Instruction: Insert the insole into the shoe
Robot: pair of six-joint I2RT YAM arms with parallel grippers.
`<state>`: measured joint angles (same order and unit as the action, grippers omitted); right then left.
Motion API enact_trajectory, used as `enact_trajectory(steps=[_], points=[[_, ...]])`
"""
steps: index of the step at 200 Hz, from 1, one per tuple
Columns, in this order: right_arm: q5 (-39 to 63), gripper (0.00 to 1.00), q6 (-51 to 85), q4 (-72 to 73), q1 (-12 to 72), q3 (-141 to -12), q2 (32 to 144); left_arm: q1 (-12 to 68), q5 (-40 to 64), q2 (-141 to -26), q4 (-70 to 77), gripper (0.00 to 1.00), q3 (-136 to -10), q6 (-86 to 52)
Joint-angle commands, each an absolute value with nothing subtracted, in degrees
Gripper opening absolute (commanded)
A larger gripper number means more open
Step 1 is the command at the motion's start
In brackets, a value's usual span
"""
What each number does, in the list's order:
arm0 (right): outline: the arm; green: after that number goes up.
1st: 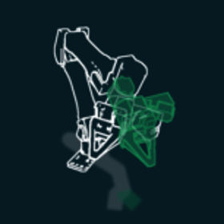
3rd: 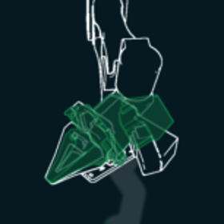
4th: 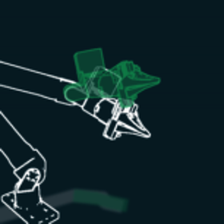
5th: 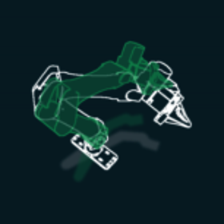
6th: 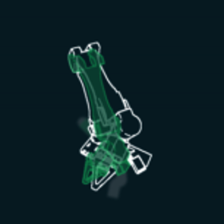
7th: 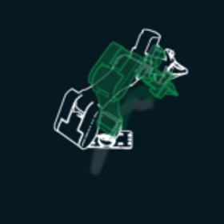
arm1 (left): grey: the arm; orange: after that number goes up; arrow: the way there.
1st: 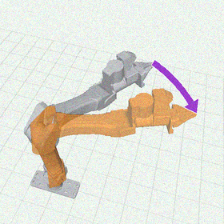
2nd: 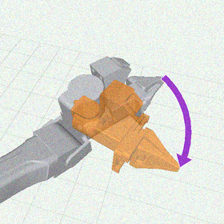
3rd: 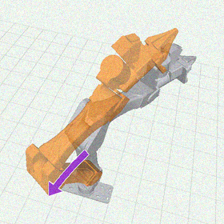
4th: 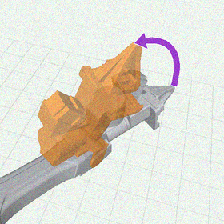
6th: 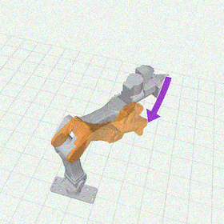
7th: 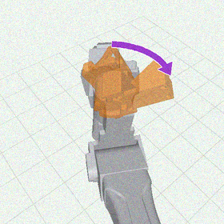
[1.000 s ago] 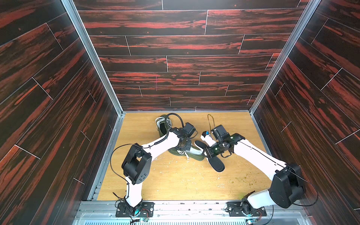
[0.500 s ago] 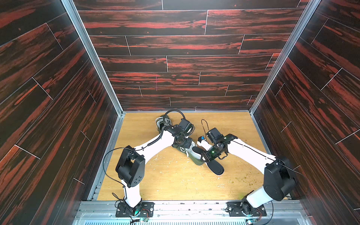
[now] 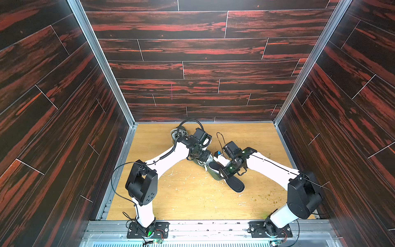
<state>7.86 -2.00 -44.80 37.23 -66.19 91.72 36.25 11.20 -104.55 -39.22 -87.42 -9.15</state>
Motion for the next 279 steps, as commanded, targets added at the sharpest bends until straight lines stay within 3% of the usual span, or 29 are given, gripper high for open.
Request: enact_trajectory(steps=[1, 64, 136, 177, 229, 279], points=[[7.1, 0.43, -1.2, -46.7, 37.8, -66.6, 89.8, 35.8, 12.8, -101.6, -38.8, 0.00, -89.6, -7.6], [9.5, 0.43, 3.2, -45.1, 40.4, -63.8, 85.7, 35.7, 14.2, -101.3, -40.0, 0.00, -90.3, -7.0], [9.0, 0.43, 1.4, -44.5, 37.7, -66.3, 90.9, 35.7, 17.0, -96.9, -38.3, 0.00, -87.0, -4.1], [2.1, 0.42, -0.8, -45.7, 37.5, -68.9, 93.0, 35.7, 19.2, -96.8, -37.2, 0.00, -86.4, -3.6], [-1.6, 0.41, -5.8, -38.6, 39.7, -69.8, 93.0, 35.4, 21.3, -99.1, -36.1, 0.00, -87.2, -4.5], [0.2, 0.41, -12.9, -26.6, 42.0, -60.8, 88.6, 34.0, 24.5, -98.5, -33.9, 0.00, -85.5, -5.3]])
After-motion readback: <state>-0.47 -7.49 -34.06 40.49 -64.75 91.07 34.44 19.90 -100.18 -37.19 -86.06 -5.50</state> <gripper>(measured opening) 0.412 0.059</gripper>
